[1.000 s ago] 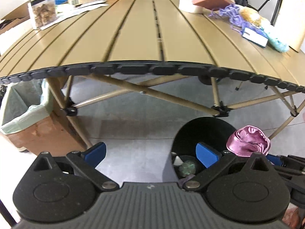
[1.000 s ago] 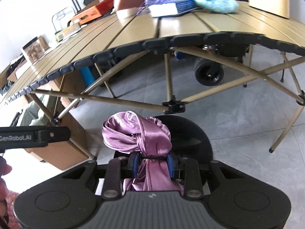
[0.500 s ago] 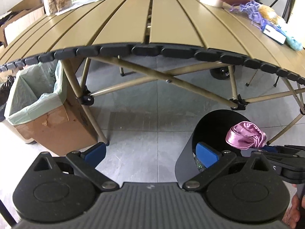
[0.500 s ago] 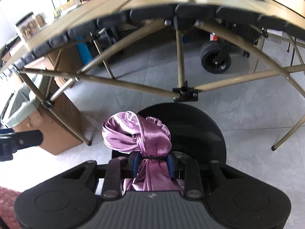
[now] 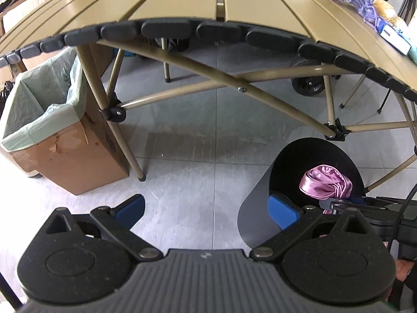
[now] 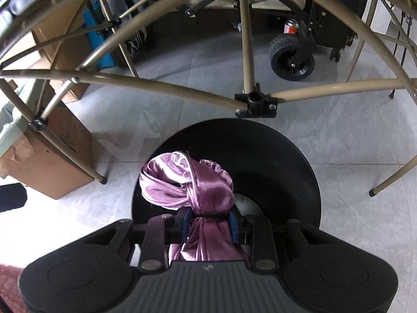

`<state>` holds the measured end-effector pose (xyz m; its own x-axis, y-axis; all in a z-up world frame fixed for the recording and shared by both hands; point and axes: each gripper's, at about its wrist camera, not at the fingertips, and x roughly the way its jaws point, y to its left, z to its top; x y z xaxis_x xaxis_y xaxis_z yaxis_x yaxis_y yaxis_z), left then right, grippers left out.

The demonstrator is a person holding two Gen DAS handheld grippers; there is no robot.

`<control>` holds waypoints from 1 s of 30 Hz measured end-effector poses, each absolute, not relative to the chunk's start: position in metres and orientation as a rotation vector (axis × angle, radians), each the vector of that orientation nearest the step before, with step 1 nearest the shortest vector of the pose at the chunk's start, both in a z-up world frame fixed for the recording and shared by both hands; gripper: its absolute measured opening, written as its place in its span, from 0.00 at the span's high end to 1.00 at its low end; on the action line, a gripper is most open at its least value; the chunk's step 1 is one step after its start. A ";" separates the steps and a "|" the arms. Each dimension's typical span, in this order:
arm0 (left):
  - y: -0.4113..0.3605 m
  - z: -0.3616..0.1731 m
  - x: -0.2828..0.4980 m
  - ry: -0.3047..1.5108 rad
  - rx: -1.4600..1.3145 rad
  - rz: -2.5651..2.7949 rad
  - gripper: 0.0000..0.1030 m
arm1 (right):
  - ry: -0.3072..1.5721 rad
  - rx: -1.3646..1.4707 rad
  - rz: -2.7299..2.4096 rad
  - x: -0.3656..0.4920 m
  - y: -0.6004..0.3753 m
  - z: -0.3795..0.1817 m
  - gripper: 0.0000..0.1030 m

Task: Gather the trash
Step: 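Lower the right gripper over the bin and open it to drop the purple scrunchie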

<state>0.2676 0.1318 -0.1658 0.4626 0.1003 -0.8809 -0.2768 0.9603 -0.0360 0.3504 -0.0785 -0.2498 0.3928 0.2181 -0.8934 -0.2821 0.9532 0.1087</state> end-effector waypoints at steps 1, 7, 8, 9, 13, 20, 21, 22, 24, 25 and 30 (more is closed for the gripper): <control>0.132 -0.168 0.268 1.074 -0.186 0.234 0.00 | 1.127 -0.066 0.315 0.351 -0.078 -0.252 0.73; 0.131 -0.172 0.271 1.093 -0.187 0.231 0.00 | 1.144 -0.066 0.305 0.354 -0.082 -0.259 0.73; 0.131 -0.172 0.271 1.093 -0.186 0.230 0.00 | 1.146 -0.063 0.306 0.354 -0.082 -0.260 0.73; 0.131 -0.172 0.271 1.093 -0.185 0.229 0.00 | 1.146 -0.062 0.309 0.354 -0.082 -0.260 0.73; 0.130 -0.173 0.271 1.096 -0.185 0.231 0.00 | 1.141 -0.069 0.316 0.355 -0.080 -0.260 0.71; 0.130 -0.172 0.271 1.096 -0.188 0.229 0.00 | 1.117 -0.047 0.288 0.356 -0.090 -0.256 0.43; 0.129 -0.172 0.271 1.096 -0.187 0.229 0.00 | 1.114 -0.048 0.283 0.355 -0.090 -0.256 0.31; 0.129 -0.172 0.271 1.096 -0.188 0.229 0.00 | 1.113 -0.051 0.281 0.355 -0.091 -0.255 0.21; 0.129 -0.172 0.271 1.098 -0.187 0.229 0.00 | 1.102 -0.059 0.283 0.353 -0.091 -0.253 0.01; 0.128 -0.173 0.271 1.097 -0.187 0.230 0.00 | 1.099 -0.060 0.287 0.353 -0.091 -0.252 0.01; 0.126 -0.174 0.271 1.101 -0.182 0.230 0.00 | 1.106 -0.057 0.307 0.351 -0.091 -0.250 0.00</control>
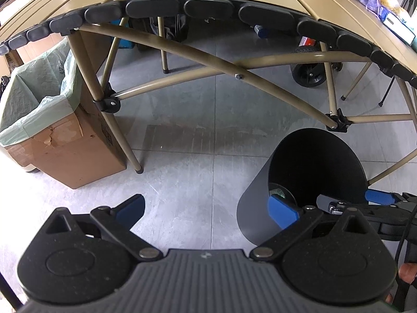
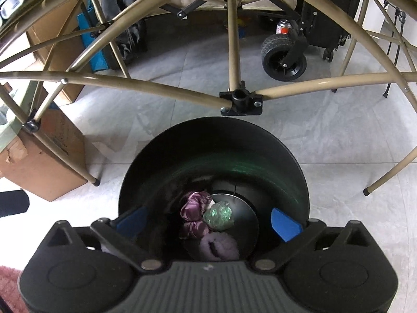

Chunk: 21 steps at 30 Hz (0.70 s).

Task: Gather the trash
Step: 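Lower the right gripper over the bin and open it to drop the purple scrunchie, then raise both tools away from the bin toward the table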

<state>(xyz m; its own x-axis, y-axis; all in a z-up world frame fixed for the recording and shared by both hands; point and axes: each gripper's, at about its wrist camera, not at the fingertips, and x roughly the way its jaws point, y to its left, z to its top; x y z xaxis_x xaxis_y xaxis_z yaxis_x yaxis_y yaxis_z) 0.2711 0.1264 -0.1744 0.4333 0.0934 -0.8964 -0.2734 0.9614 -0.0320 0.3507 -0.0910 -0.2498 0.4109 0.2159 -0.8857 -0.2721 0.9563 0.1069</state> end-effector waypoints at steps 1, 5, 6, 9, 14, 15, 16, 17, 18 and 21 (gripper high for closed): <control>0.126 -0.175 0.271 1.101 -0.182 0.230 0.00 | 1.105 -0.056 0.308 0.351 -0.091 -0.249 0.00; 0.126 -0.175 0.272 1.102 -0.181 0.229 0.00 | 1.102 -0.054 0.313 0.349 -0.092 -0.248 0.00; 0.126 -0.175 0.272 1.102 -0.181 0.228 0.00 | 1.102 -0.054 0.314 0.349 -0.092 -0.248 0.00; 0.126 -0.176 0.271 1.102 -0.180 0.226 0.00 | 1.102 -0.052 0.319 0.348 -0.092 -0.247 0.00; 0.123 -0.175 0.271 1.099 -0.179 0.222 0.00 | 1.095 -0.049 0.319 0.346 -0.094 -0.244 0.00; 0.122 -0.174 0.272 1.098 -0.178 0.221 0.00 | 1.094 -0.049 0.319 0.345 -0.095 -0.243 0.00; 0.121 -0.174 0.272 1.097 -0.176 0.220 0.00 | 1.093 -0.049 0.319 0.344 -0.095 -0.242 0.00; 0.120 -0.174 0.272 1.096 -0.175 0.219 0.00 | 1.093 -0.048 0.318 0.344 -0.096 -0.241 0.00; 0.119 -0.173 0.272 1.096 -0.174 0.218 0.00 | 1.094 -0.051 0.315 0.343 -0.096 -0.241 0.00; 0.117 -0.171 0.271 1.090 -0.173 0.213 0.00 | 1.095 -0.051 0.315 0.340 -0.099 -0.238 0.00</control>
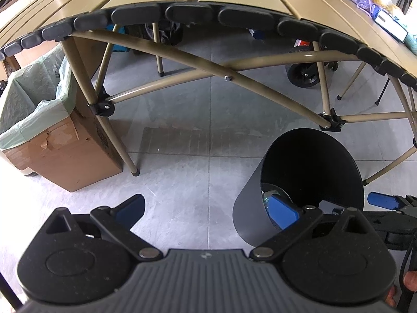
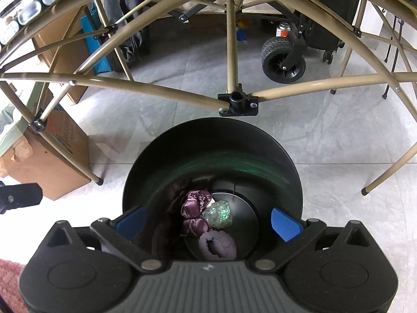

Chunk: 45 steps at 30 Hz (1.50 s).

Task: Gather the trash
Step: 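Raise both tools away from the bin toward the table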

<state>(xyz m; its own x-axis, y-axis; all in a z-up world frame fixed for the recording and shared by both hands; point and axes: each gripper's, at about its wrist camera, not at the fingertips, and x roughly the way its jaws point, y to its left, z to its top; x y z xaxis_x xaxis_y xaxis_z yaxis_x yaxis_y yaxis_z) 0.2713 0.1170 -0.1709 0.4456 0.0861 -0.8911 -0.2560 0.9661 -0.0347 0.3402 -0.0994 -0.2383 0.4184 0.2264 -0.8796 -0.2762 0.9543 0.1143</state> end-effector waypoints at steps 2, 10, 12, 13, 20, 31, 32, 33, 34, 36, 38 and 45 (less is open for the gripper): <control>0.116 -0.169 0.271 1.084 -0.171 0.209 0.00 | 1.092 -0.048 0.317 0.338 -0.102 -0.236 0.00; 0.106 -0.166 0.271 1.069 -0.156 0.195 0.00 | 1.056 -0.032 0.318 0.329 -0.114 -0.220 0.00; 0.104 -0.164 0.270 1.058 -0.154 0.192 0.00 | 1.047 -0.026 0.318 0.327 -0.119 -0.216 0.00; 0.102 -0.161 0.269 1.050 -0.152 0.189 0.00 | 1.042 -0.024 0.318 0.326 -0.121 -0.214 0.00; 0.095 -0.144 0.263 0.975 -0.162 0.180 0.00 | 0.999 0.004 0.322 0.318 -0.136 -0.197 0.00; 0.080 -0.102 0.243 0.810 -0.188 0.146 0.00 | 0.890 0.084 0.332 0.302 -0.157 -0.162 0.00; 0.078 -0.097 0.241 0.794 -0.190 0.139 0.00 | 0.876 0.087 0.334 0.300 -0.158 -0.158 0.00; 0.077 -0.093 0.239 0.778 -0.192 0.134 0.00 | 0.862 0.090 0.337 0.298 -0.159 -0.154 0.00; 0.076 -0.089 0.237 0.762 -0.193 0.131 0.00 | 0.848 0.094 0.342 0.296 -0.161 -0.149 0.00; 0.075 -0.081 0.234 0.731 -0.195 0.127 0.00 | 0.819 0.093 0.346 0.292 -0.163 -0.139 0.00; 0.073 -0.072 0.233 0.703 -0.195 0.122 0.00 | 0.790 0.097 0.351 0.290 -0.165 -0.129 0.00; 0.065 -0.044 0.239 0.592 -0.198 0.085 0.00 | 0.651 0.128 0.342 0.284 -0.188 -0.089 0.00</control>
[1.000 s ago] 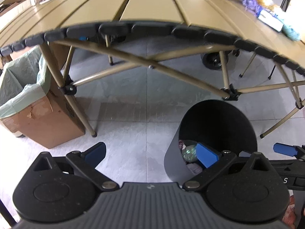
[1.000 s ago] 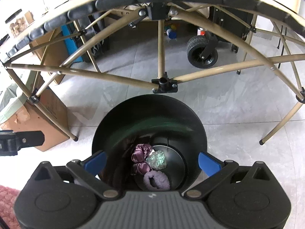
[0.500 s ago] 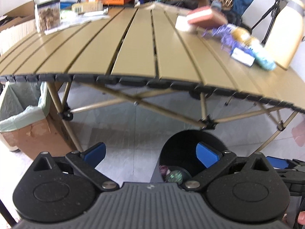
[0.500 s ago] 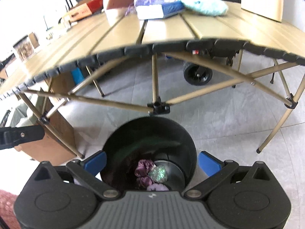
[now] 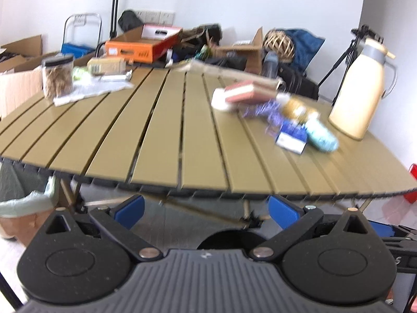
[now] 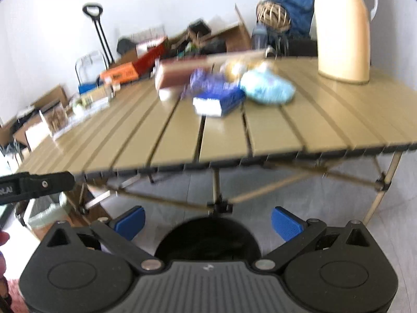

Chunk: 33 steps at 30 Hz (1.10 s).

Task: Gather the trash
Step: 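Raise both tools away from the bin toward the table, then reach both tools toward the tissue pack and light-blue plush on the table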

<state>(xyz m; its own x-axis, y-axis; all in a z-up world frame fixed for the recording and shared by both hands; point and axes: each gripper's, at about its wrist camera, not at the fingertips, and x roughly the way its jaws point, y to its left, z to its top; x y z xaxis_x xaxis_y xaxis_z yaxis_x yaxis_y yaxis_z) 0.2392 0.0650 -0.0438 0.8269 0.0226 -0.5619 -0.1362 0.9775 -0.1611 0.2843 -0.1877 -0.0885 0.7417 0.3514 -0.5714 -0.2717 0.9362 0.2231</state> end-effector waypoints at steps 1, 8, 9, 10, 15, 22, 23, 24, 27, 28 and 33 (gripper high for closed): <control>0.063 -0.040 0.242 0.578 -0.198 0.081 0.00 | 0.627 0.136 0.340 0.286 -0.191 -0.083 0.00; 0.044 -0.015 0.265 0.491 -0.182 0.052 0.00 | 0.475 0.198 0.310 0.303 -0.221 -0.050 0.00; 0.042 -0.013 0.269 0.482 -0.180 0.046 0.00 | 0.456 0.205 0.305 0.306 -0.225 -0.046 0.00; 0.040 -0.010 0.273 0.472 -0.178 0.042 0.00 | 0.438 0.216 0.302 0.310 -0.229 -0.043 0.00; 0.027 -0.004 0.295 0.425 -0.181 0.044 0.00 | 0.364 0.298 0.293 0.328 -0.250 -0.035 0.00; 0.004 -0.009 0.338 0.440 -0.166 0.017 0.00 | 0.304 0.273 0.218 0.359 -0.265 -0.034 0.00; -0.001 -0.010 0.344 0.443 -0.154 0.009 0.00 | 0.299 0.274 0.213 0.363 -0.267 -0.035 0.00; -0.007 -0.013 0.351 0.448 -0.139 0.005 0.00 | 0.296 0.273 0.207 0.366 -0.268 -0.035 0.00; -0.024 -0.020 0.369 0.451 -0.099 -0.013 0.00 | 0.280 0.273 0.158 0.376 -0.273 -0.039 0.00; -0.030 -0.024 0.375 0.451 -0.087 -0.011 0.00 | 0.273 0.276 0.145 0.380 -0.275 -0.040 0.00; -0.052 -0.043 0.405 0.468 -0.032 -0.010 0.00 | 0.255 0.313 0.128 0.397 -0.282 -0.048 0.00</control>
